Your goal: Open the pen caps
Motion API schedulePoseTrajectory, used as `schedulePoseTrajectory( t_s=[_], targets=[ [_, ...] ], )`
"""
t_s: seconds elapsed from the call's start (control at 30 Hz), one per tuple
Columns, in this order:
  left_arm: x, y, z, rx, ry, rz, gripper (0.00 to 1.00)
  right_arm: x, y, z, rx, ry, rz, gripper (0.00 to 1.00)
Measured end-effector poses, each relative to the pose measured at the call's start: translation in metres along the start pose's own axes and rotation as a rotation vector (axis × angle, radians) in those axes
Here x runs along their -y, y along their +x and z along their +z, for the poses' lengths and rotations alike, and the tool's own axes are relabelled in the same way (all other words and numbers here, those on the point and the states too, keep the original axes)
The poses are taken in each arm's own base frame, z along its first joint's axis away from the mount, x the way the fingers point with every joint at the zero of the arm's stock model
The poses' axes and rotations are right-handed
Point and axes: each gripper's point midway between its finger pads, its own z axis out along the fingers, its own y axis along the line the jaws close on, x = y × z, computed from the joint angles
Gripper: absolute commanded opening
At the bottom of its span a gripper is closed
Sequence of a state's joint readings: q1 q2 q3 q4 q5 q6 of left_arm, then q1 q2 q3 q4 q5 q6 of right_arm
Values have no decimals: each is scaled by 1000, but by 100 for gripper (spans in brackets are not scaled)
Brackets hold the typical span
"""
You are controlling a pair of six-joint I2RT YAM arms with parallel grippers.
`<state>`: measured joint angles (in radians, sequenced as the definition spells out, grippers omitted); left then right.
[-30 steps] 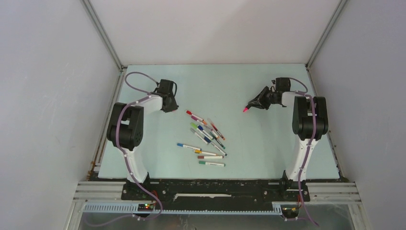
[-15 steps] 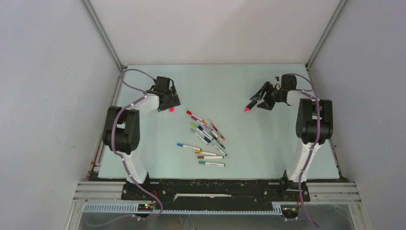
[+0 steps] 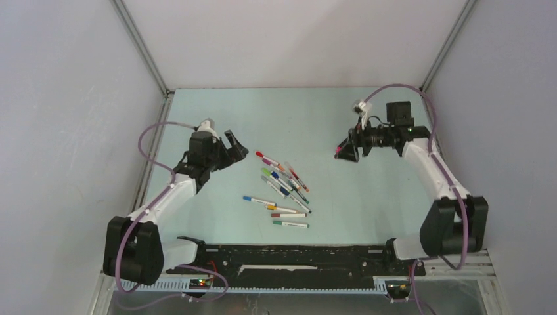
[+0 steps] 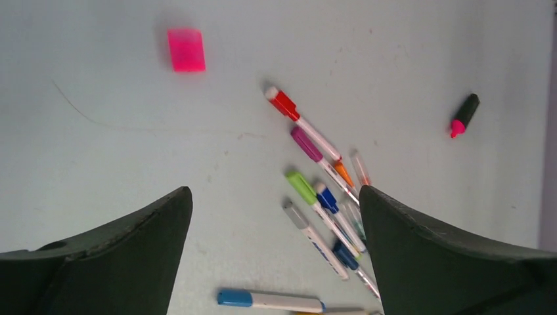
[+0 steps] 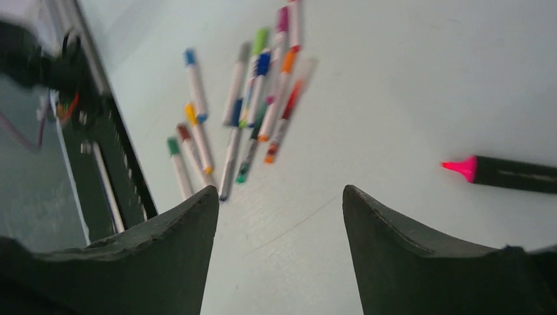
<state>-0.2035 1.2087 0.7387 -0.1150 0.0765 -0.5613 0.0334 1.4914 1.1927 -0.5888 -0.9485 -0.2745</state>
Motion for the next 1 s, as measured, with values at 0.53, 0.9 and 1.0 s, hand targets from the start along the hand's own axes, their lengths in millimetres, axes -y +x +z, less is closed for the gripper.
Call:
schedulePoseTrajectory(
  t_s=[0.53, 0.9, 1.0],
  targets=[
    [38, 27, 63, -123, -333, -192, 61, -35, 41, -5, -51, -90, -291, 75],
    [42, 45, 101, -200, -505, -172, 55, -20, 40, -13, -46, -34, -275, 75],
    [38, 52, 107, -222, -533, -169, 54, -19, 40, -13, -48, -27, -275, 75]
  ],
)
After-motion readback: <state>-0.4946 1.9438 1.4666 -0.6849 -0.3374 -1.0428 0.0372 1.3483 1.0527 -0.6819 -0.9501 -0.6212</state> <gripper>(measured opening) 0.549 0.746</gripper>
